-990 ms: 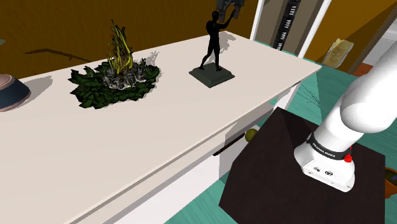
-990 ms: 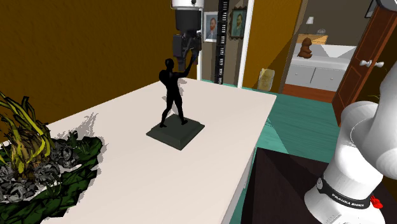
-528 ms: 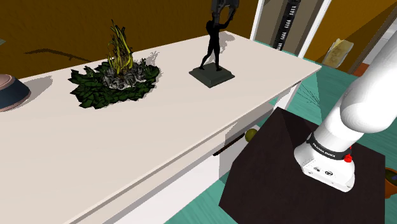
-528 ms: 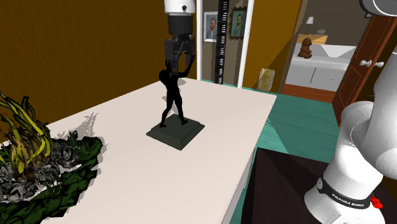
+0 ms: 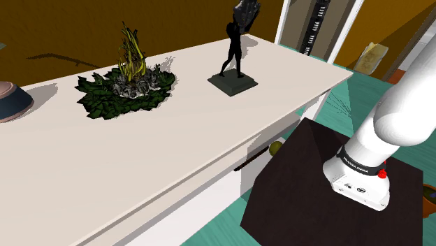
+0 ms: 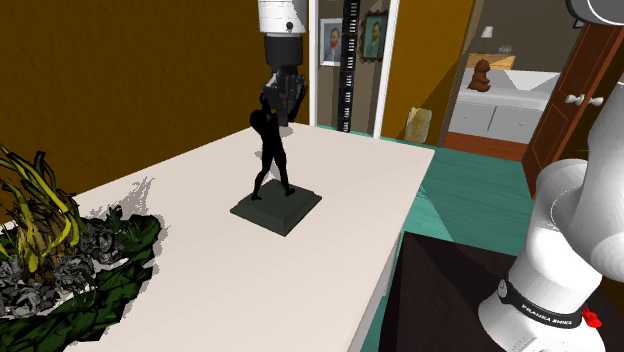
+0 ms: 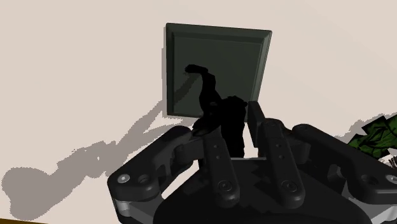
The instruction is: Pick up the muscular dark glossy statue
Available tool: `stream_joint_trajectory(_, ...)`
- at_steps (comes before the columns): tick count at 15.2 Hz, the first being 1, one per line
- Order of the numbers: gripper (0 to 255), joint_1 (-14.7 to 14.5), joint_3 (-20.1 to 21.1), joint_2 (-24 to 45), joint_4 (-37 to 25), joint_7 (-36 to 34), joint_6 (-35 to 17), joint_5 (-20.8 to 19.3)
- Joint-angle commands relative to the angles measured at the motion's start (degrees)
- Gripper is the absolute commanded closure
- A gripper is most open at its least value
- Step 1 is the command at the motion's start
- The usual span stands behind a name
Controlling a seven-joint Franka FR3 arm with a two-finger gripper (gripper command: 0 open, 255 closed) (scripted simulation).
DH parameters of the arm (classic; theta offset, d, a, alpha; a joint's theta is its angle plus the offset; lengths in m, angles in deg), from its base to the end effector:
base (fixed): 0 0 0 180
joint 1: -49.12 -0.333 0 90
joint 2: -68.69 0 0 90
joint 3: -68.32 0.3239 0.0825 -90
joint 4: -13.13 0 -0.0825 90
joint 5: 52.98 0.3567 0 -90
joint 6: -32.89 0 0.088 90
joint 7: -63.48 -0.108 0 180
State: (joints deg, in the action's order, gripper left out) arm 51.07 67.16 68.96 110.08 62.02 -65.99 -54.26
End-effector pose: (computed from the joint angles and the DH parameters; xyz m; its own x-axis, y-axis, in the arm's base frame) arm 0.5385 -0.0313 0.5881 0.9967 -0.0762 0.0295 -0.0769 -0.9968 0.0215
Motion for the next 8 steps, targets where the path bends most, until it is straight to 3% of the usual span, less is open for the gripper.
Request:
stream_joint_trajectory(1, 255, 0.0, 0.0, 0.0, 0.0, 0.0, 0.0, 0.0)
stream_joint_trajectory(8, 255, 0.0, 0.0, 0.1, -1.6, 0.0, 1.5, 0.0)
